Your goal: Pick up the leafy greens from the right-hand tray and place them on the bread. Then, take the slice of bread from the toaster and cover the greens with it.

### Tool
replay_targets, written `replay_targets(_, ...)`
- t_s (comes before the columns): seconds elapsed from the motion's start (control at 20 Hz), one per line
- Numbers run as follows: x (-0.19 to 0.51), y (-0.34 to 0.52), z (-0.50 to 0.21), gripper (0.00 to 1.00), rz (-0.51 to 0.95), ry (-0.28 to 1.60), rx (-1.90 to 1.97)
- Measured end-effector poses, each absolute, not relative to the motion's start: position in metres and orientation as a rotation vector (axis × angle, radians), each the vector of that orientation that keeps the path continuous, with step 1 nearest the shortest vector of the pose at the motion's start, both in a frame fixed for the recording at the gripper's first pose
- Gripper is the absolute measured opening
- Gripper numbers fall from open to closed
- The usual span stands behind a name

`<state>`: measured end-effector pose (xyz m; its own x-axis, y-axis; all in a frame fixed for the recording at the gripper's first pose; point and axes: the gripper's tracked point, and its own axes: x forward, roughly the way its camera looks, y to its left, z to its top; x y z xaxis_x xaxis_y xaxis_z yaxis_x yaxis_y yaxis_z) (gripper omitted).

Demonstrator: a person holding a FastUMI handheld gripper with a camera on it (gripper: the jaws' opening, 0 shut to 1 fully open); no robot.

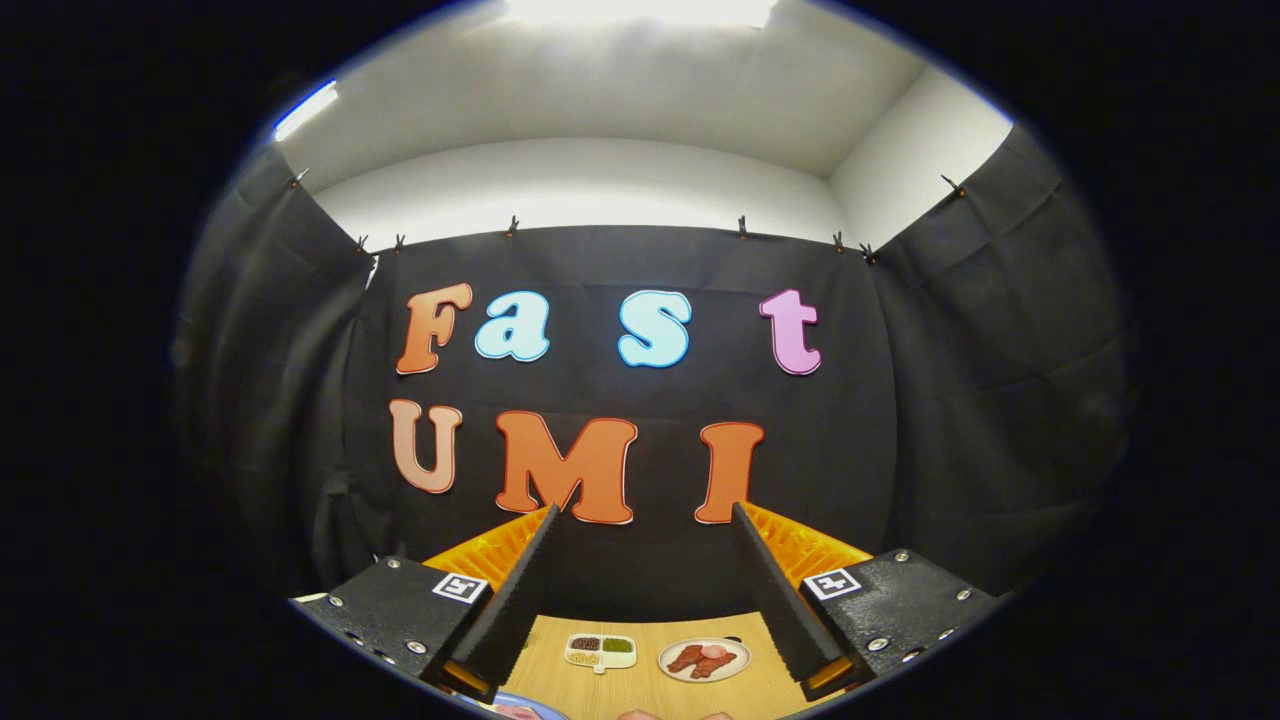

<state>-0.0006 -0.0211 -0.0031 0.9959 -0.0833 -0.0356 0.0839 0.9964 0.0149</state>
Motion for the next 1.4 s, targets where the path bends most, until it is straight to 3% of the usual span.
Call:
replay_targets(0.15, -0.006, -0.015, -0.022, 0.99, -0.038, 0.087, 0.023)
replay_targets(0.6, -0.014, -0.033, -0.052, 0.99, -0.078, 0.138, 0.001)
replay_targets(1.4, -0.018, -0.022, -0.229, 0.99, -0.041, 0.596, 0.060)
